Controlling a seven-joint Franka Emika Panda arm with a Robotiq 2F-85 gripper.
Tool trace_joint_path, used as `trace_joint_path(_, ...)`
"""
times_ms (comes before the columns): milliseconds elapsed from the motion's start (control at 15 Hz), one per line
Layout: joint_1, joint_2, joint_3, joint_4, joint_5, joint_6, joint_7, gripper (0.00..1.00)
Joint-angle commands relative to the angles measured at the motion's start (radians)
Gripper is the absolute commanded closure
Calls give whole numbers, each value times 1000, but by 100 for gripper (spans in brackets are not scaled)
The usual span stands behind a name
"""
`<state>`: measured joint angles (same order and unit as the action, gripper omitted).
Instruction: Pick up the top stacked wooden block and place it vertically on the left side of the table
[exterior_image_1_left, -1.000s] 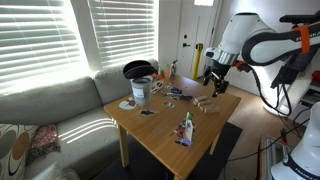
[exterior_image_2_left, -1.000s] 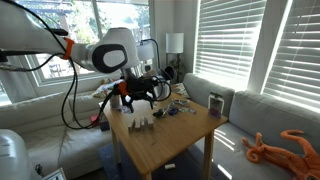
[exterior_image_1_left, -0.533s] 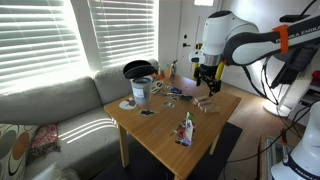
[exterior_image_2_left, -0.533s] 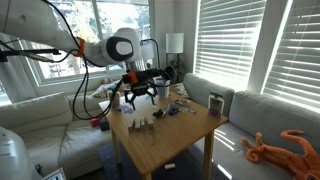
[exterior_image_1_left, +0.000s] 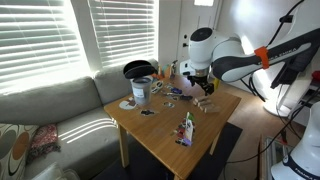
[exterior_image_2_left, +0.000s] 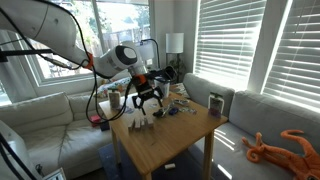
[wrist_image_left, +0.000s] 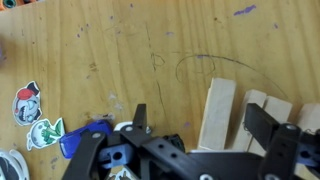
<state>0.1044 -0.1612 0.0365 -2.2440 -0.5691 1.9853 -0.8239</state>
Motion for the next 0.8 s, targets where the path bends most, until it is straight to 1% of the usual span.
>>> trace_joint_path(0, -7, 0, 8, 3, -2, -2, -1, 0)
trace_joint_path(133, -3, 10, 29, 13, -49, -66, 38, 0)
trace_joint_path(333, 8, 16, 50, 30, -26, -139, 81, 0)
trace_joint_path(600, 7, 24, 63, 37, -23, -174, 149, 0)
trace_joint_path(667, 5, 31, 61, 36, -21, -173, 165, 5)
trace_joint_path(733, 3, 39, 61, 37, -26, -175, 181, 7)
